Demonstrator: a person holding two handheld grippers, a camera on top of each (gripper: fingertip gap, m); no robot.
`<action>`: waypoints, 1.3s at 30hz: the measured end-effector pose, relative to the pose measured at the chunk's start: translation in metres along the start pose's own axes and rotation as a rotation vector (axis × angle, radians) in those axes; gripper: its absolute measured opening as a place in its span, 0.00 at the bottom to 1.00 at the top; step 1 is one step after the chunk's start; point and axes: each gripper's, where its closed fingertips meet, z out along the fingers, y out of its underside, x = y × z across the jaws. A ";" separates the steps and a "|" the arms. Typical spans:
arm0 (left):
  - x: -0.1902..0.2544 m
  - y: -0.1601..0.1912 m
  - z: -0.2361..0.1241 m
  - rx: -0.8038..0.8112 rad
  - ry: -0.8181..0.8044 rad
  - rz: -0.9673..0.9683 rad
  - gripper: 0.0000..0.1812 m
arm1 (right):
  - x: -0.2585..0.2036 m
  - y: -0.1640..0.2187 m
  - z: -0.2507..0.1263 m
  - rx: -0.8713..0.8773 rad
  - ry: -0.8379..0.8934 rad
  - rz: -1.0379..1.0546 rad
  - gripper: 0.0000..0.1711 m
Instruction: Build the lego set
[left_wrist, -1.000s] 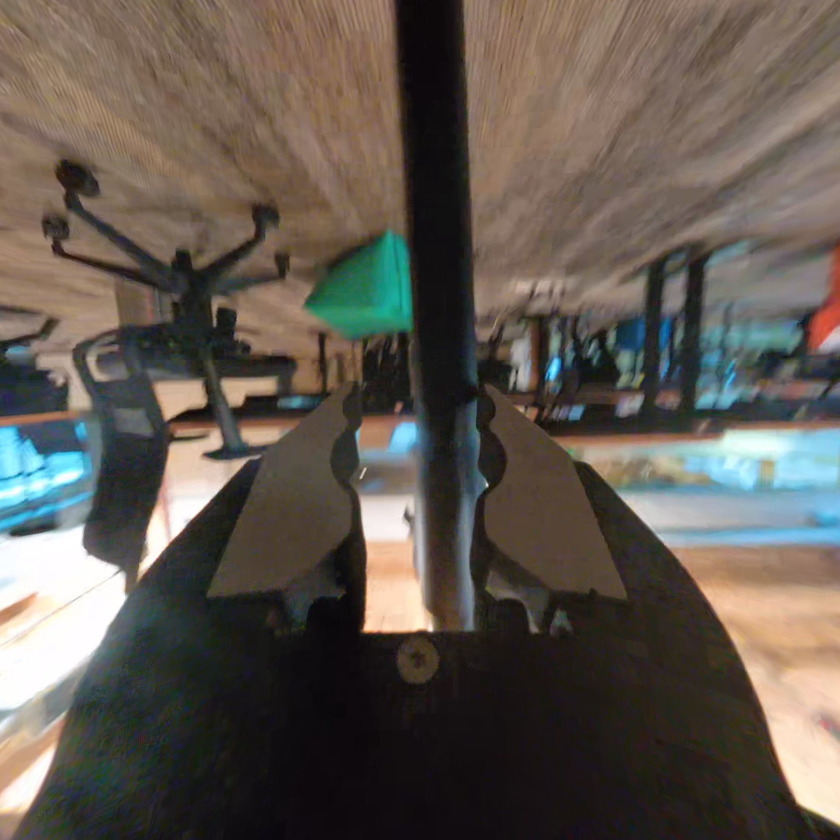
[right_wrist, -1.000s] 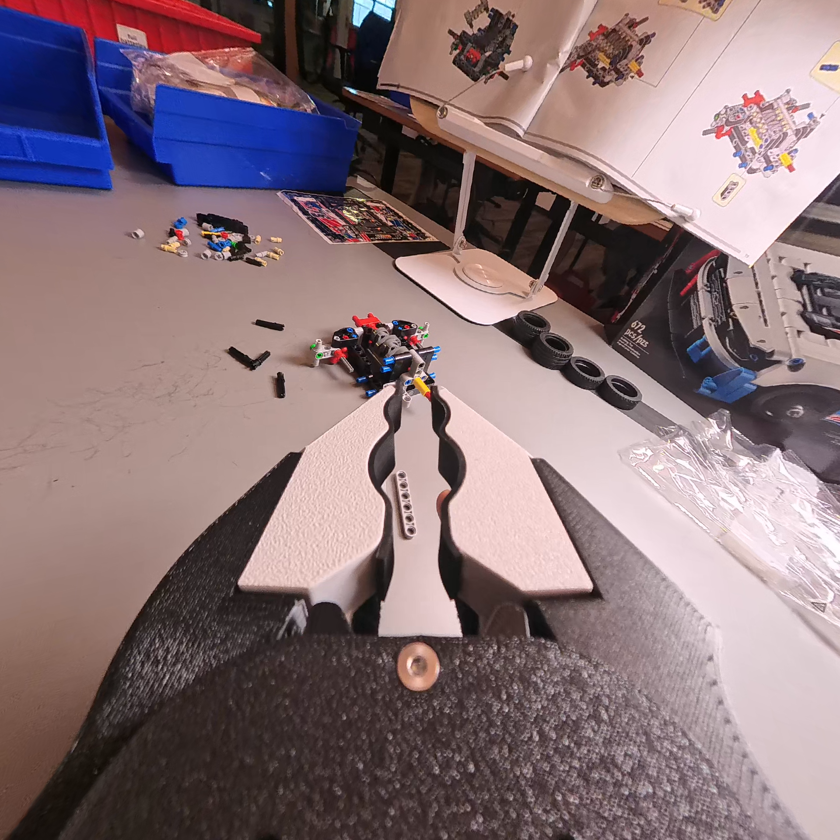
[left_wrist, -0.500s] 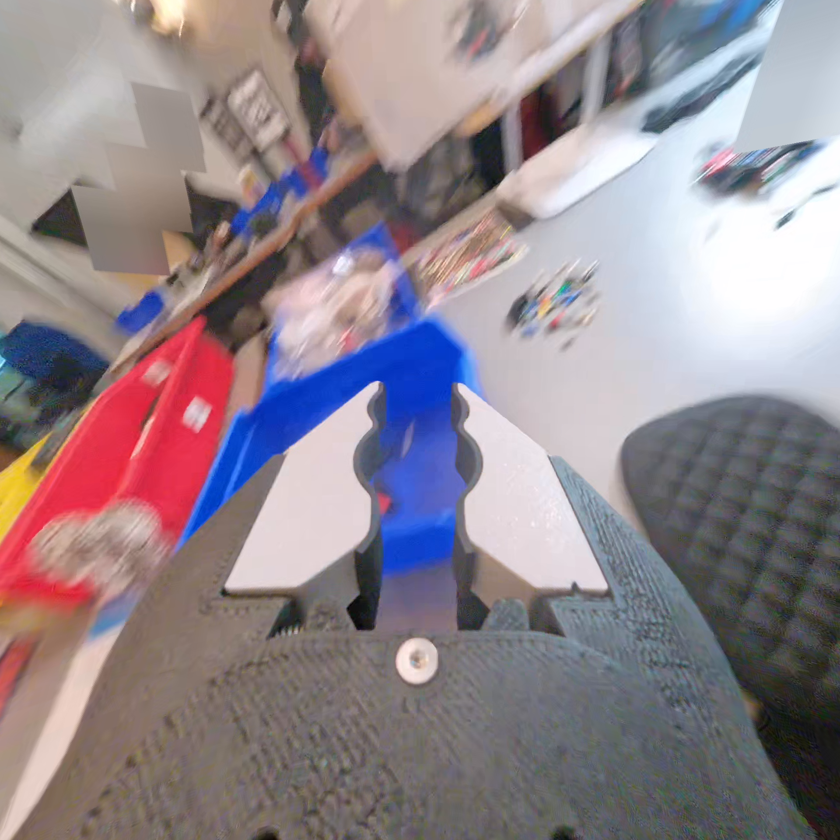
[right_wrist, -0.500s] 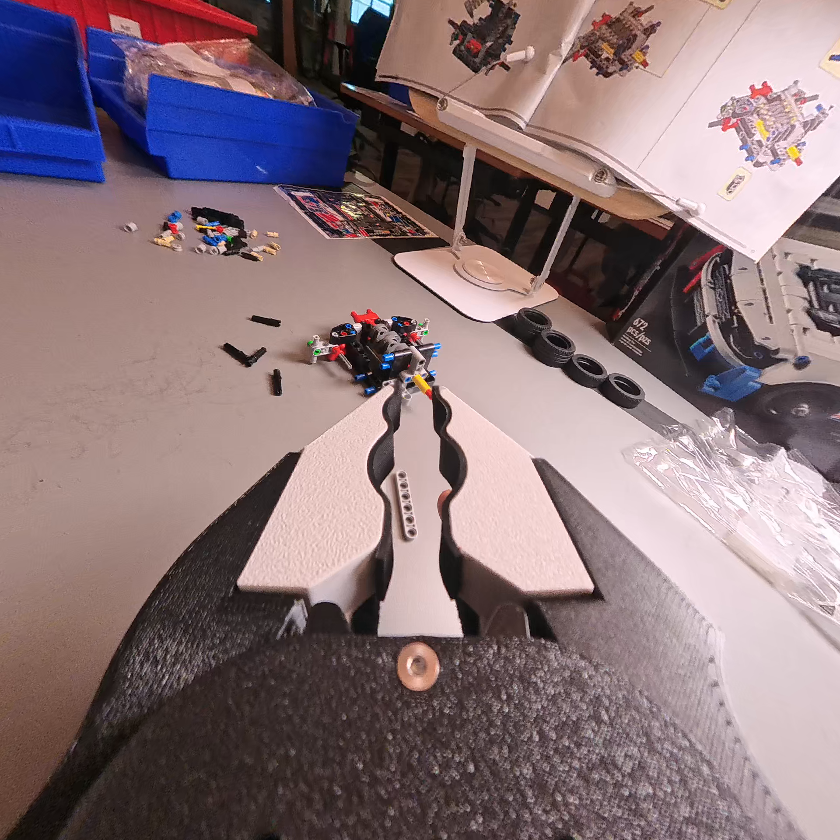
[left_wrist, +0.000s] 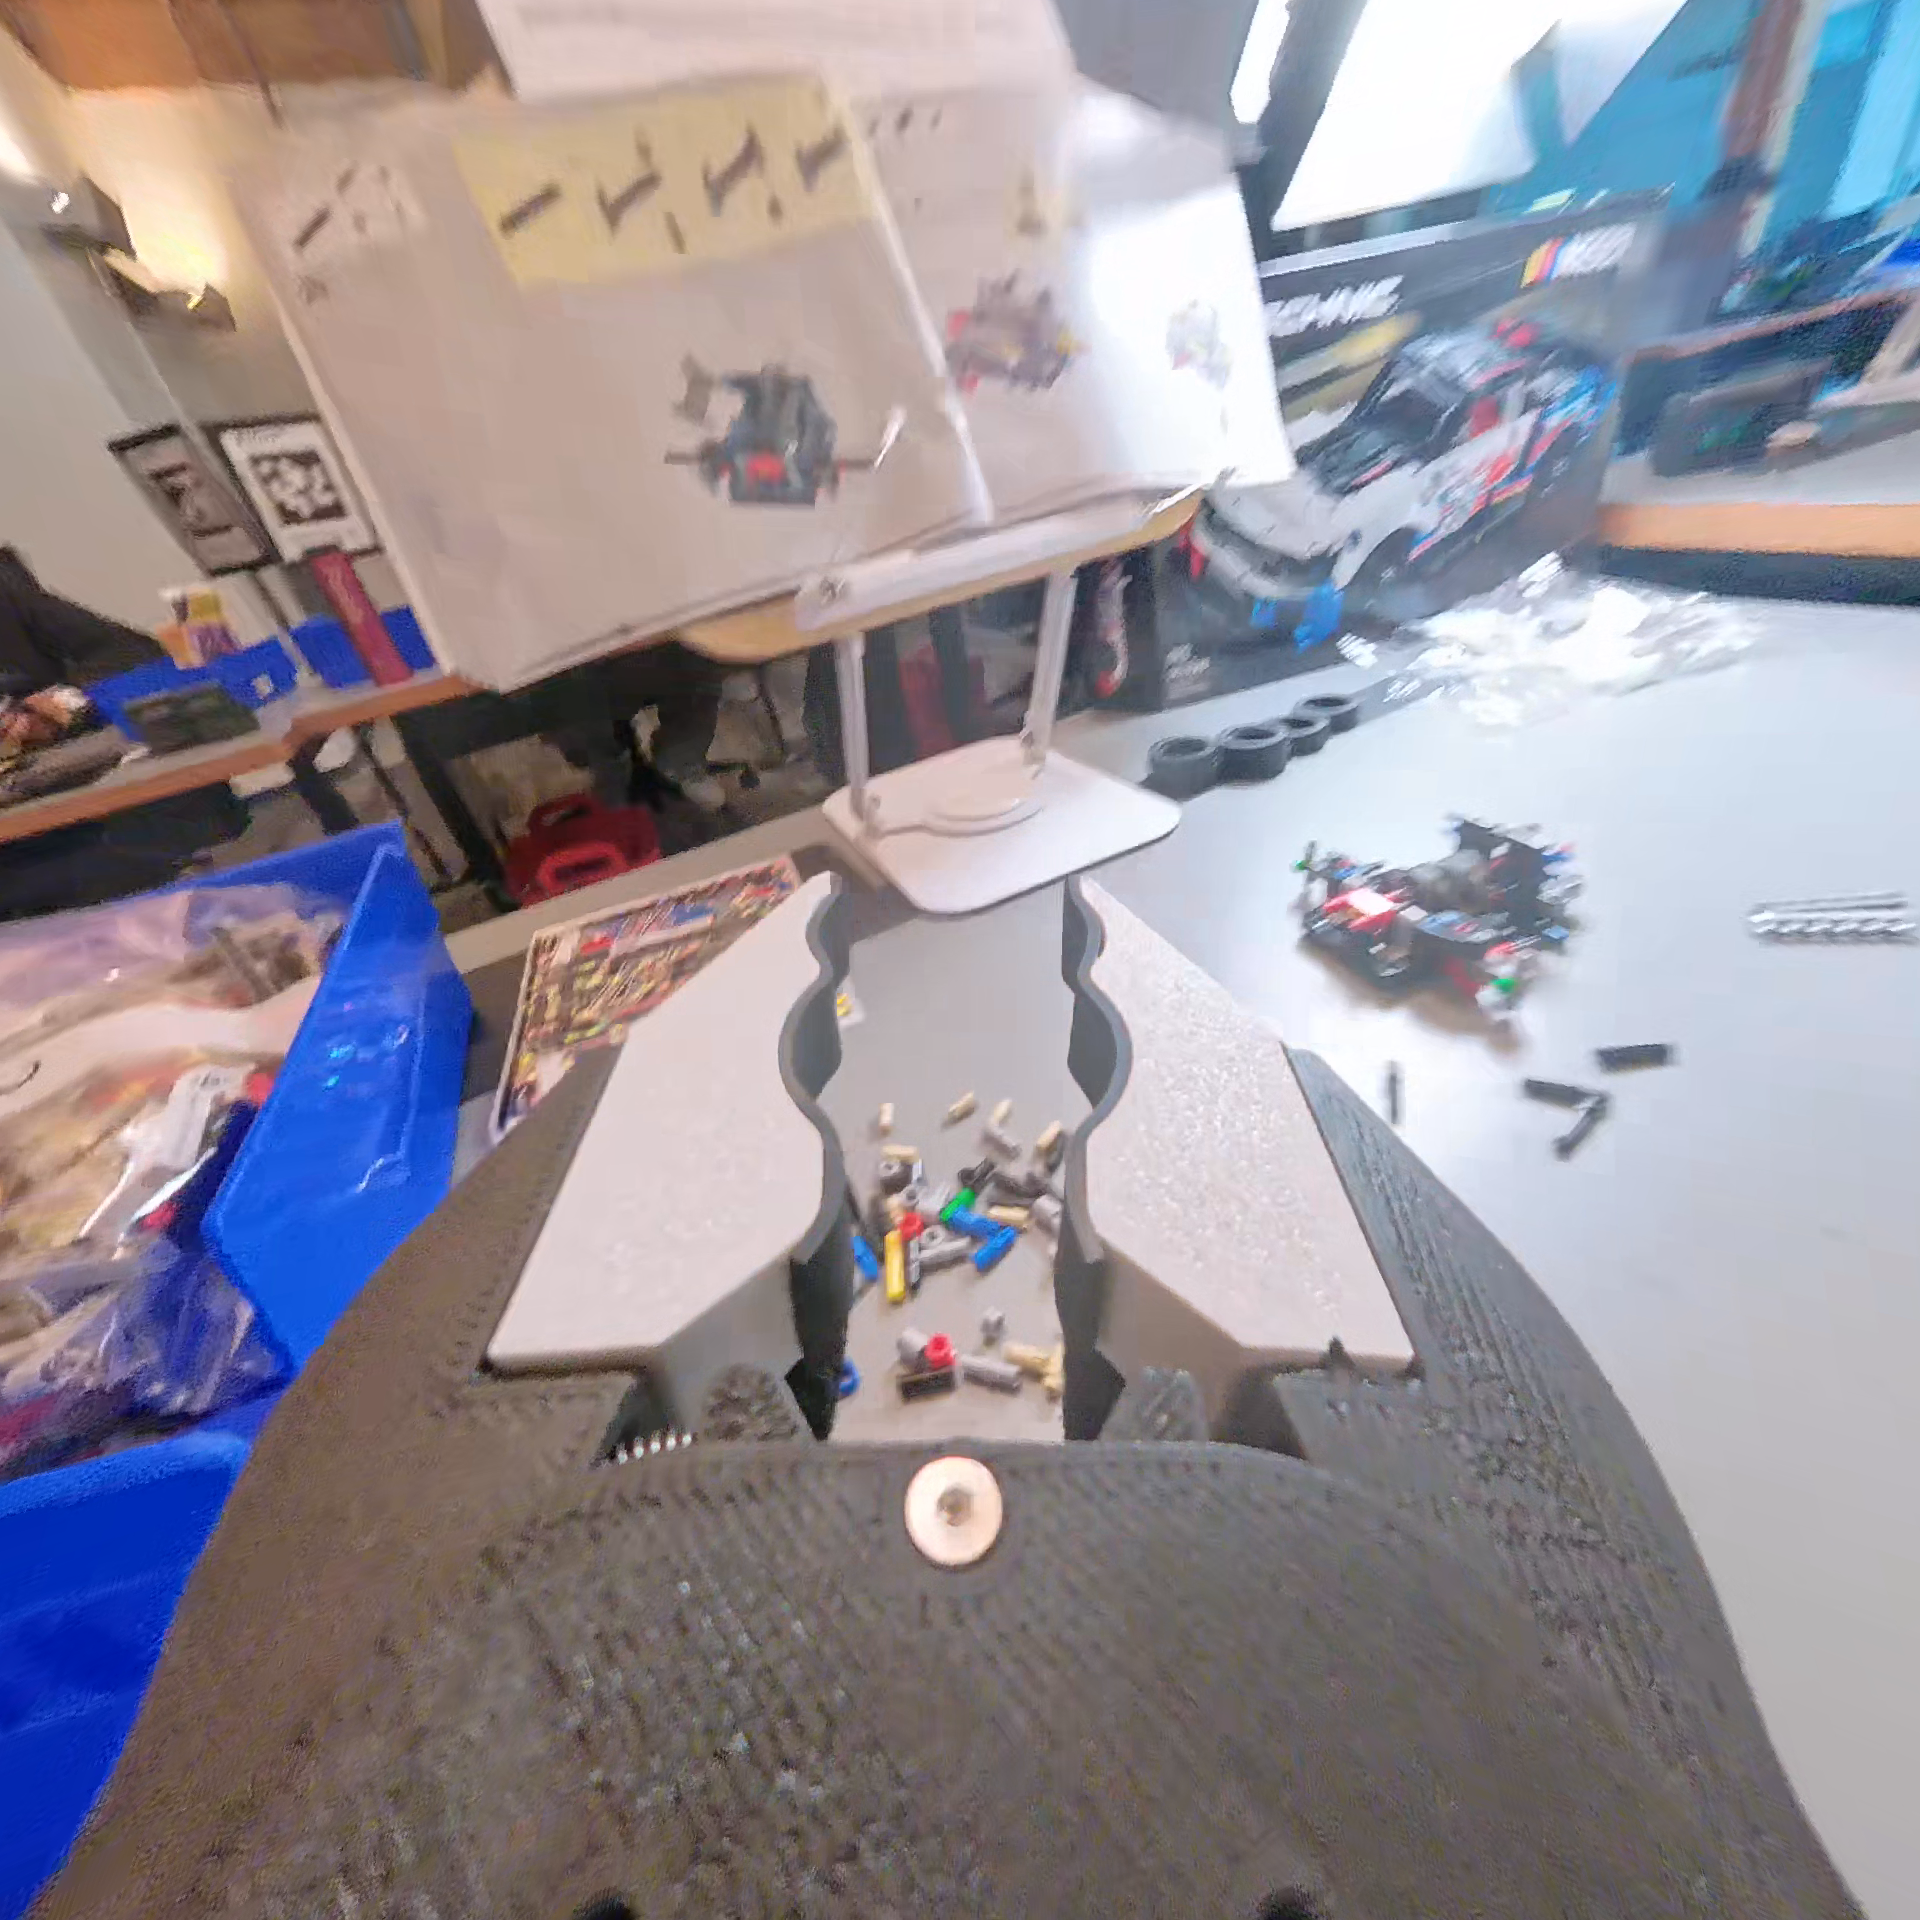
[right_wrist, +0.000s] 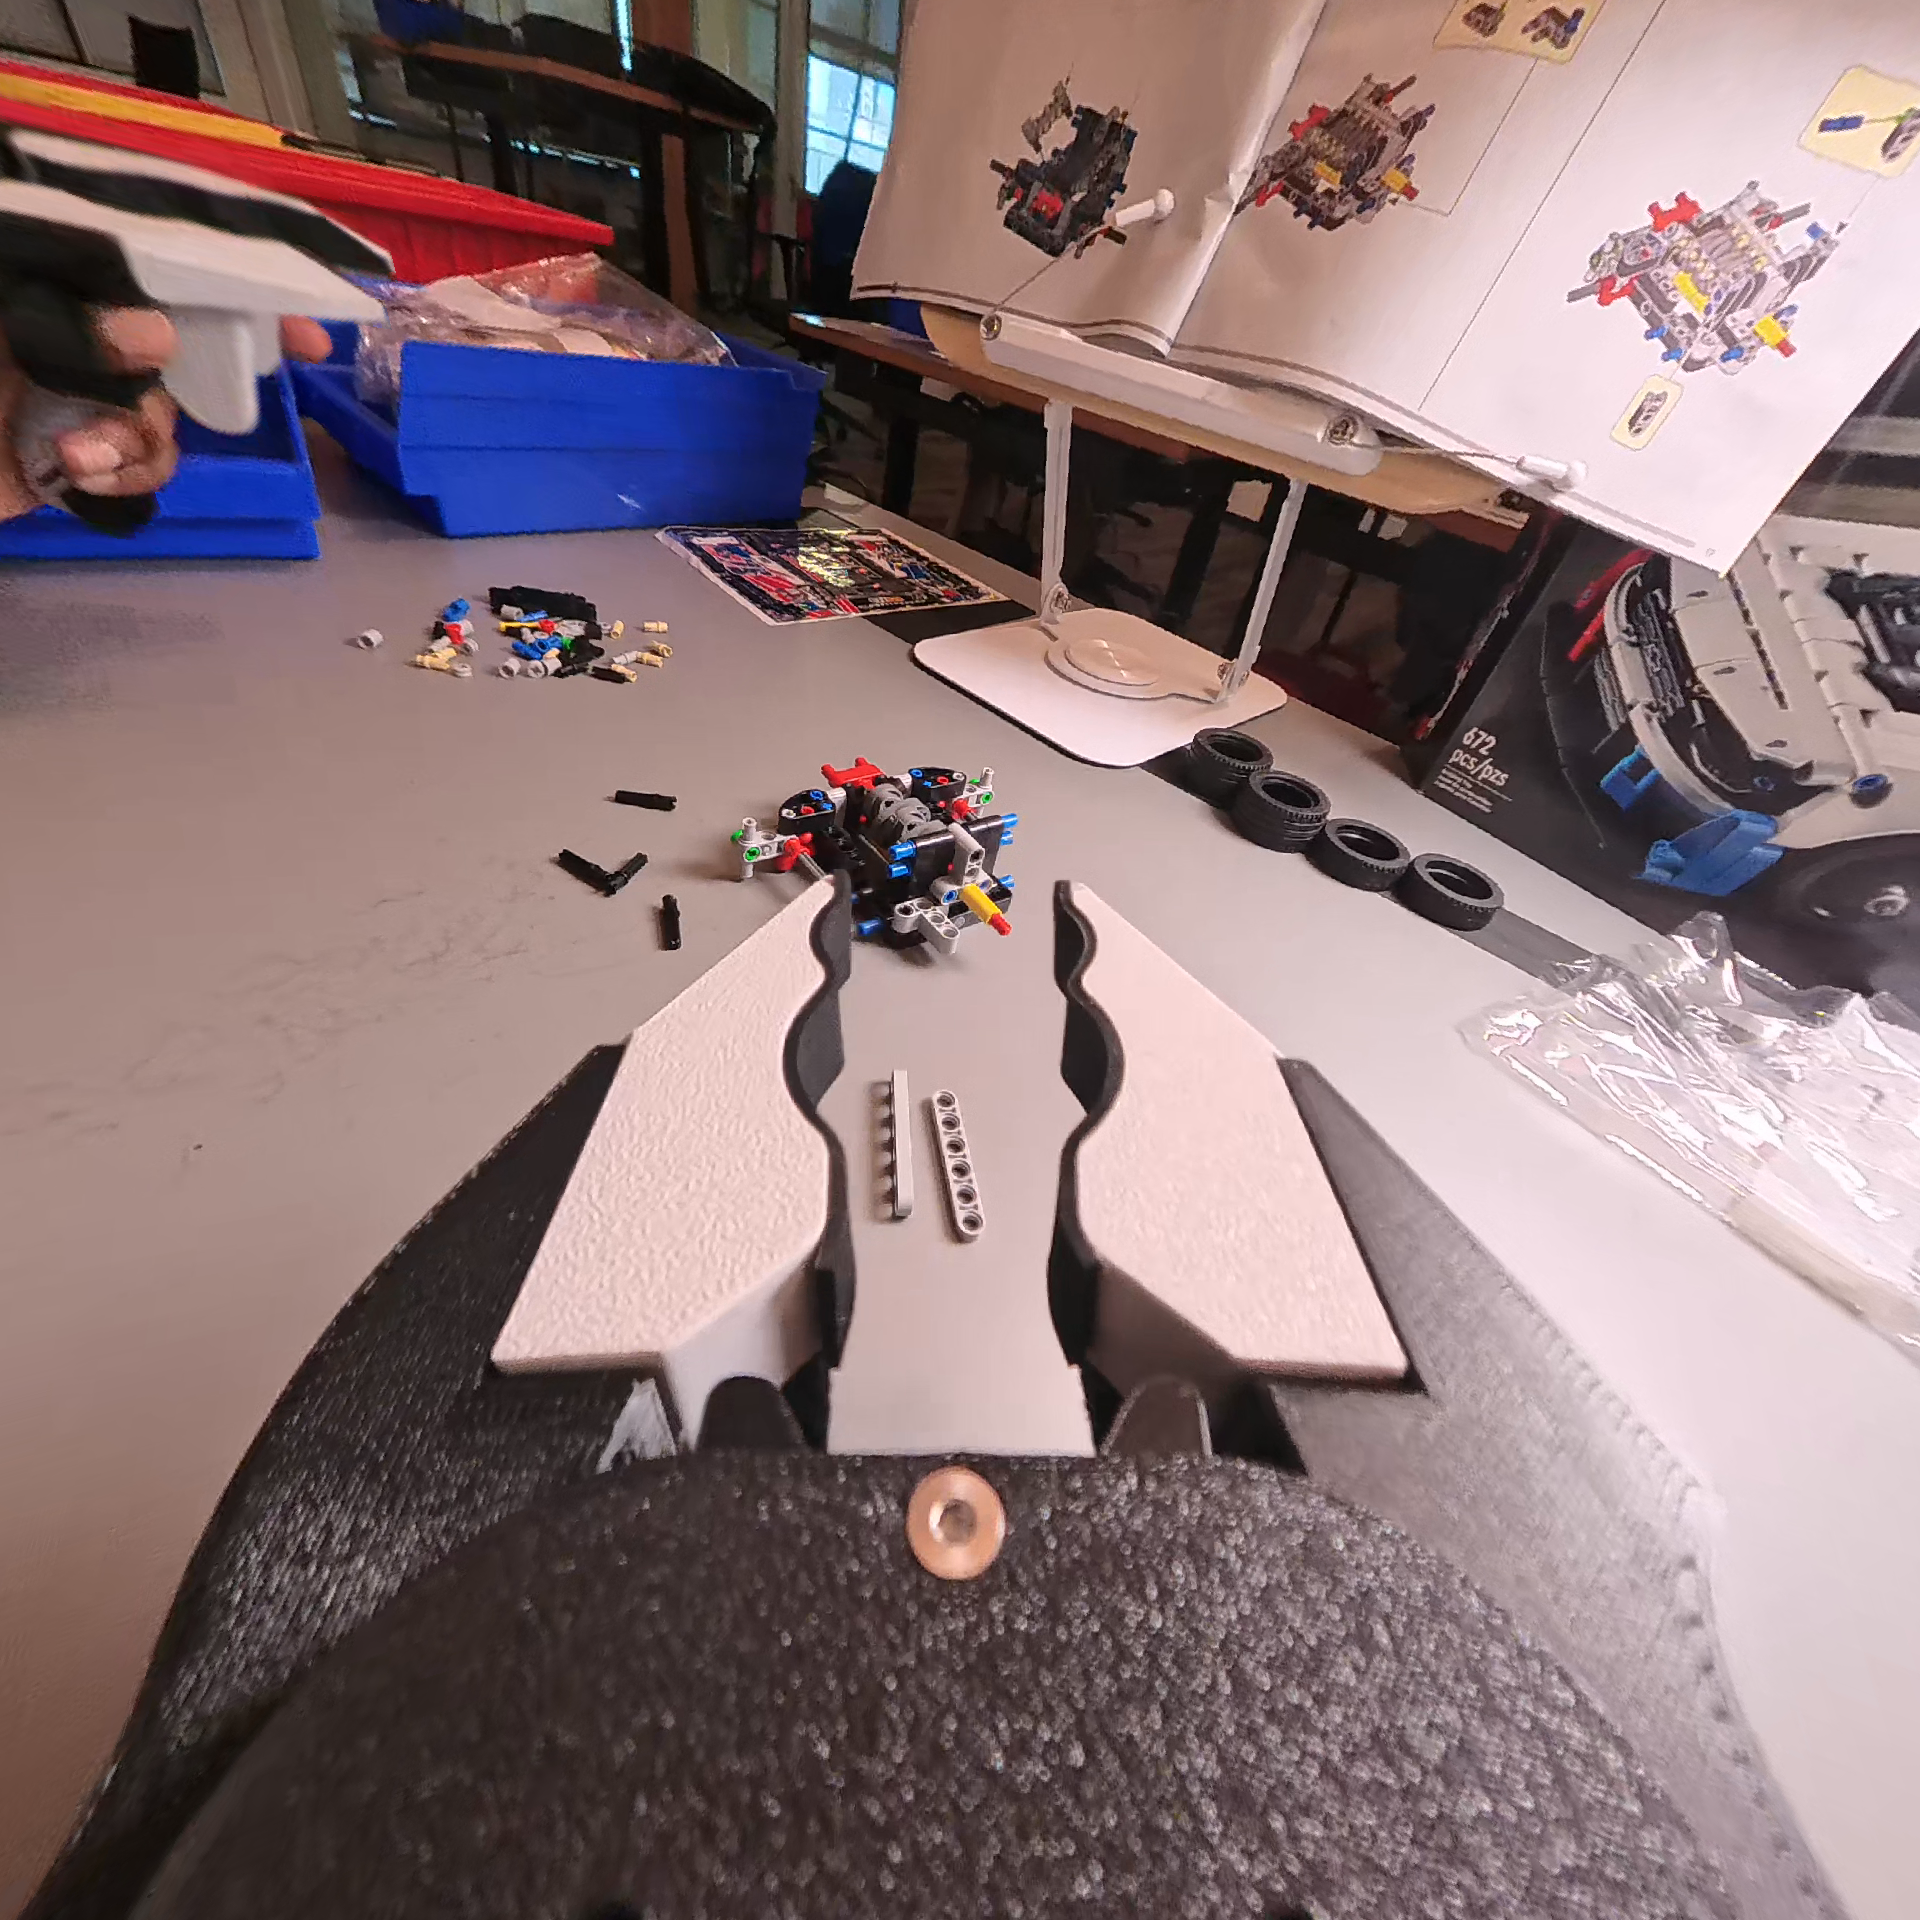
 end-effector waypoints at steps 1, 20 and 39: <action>-0.007 0.010 0.004 -0.025 -0.022 0.007 0.20 | 0.001 0.001 0.000 0.000 0.001 -0.001 0.22; 0.005 0.022 0.009 0.076 0.082 -0.138 0.00 | 0.024 0.023 0.007 -0.030 0.053 0.007 0.20; 0.002 0.021 -0.004 0.094 0.130 -0.183 0.08 | 0.034 0.020 0.009 0.008 0.101 0.027 0.19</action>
